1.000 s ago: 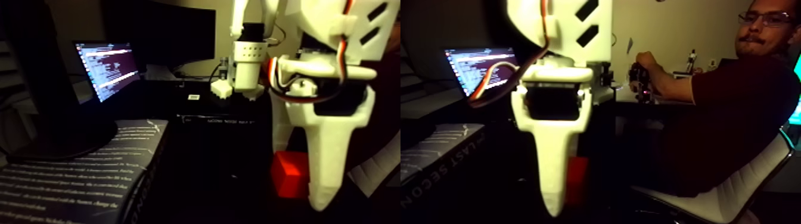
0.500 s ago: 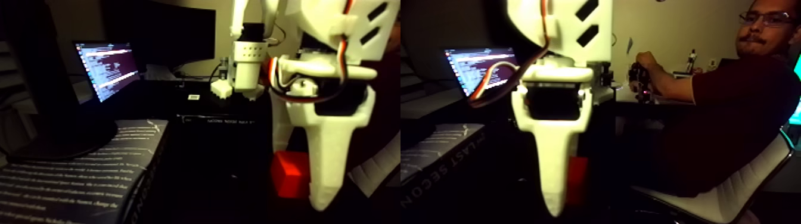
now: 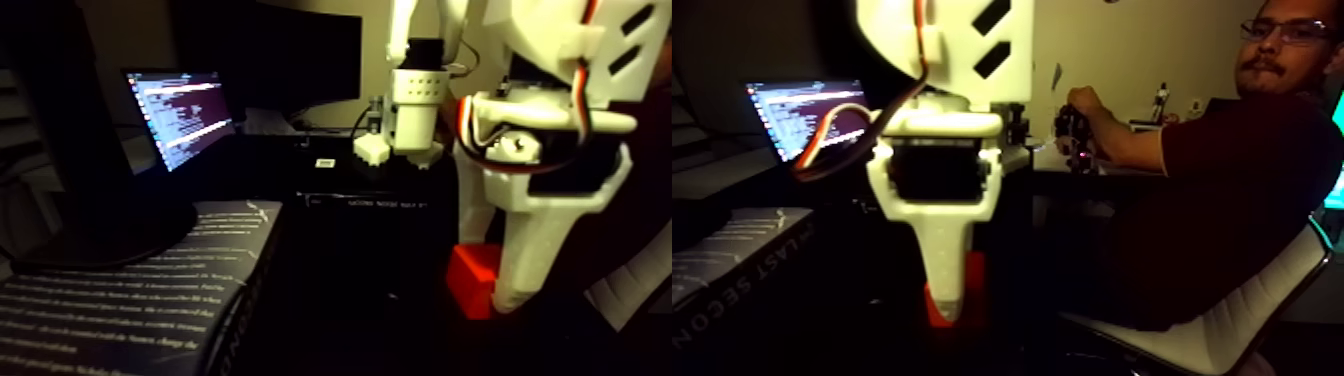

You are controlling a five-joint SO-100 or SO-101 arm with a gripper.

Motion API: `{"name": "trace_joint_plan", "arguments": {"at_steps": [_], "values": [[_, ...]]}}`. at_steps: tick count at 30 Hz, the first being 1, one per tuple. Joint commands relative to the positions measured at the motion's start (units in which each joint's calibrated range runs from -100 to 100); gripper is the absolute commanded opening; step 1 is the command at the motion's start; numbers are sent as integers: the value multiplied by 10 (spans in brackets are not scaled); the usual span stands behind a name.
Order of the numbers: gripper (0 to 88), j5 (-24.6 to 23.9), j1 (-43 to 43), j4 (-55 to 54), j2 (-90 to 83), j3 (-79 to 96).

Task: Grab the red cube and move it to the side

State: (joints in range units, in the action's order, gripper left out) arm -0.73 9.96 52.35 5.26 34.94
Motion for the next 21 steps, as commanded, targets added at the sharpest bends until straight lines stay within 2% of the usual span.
{"name": "trace_joint_plan", "arguments": {"at_steps": [1, 10, 21], "values": [[20, 1, 6, 5, -1, -16], [26, 1, 19, 10, -11, -13], [27, -1, 21, 141, -66, -142]]}}
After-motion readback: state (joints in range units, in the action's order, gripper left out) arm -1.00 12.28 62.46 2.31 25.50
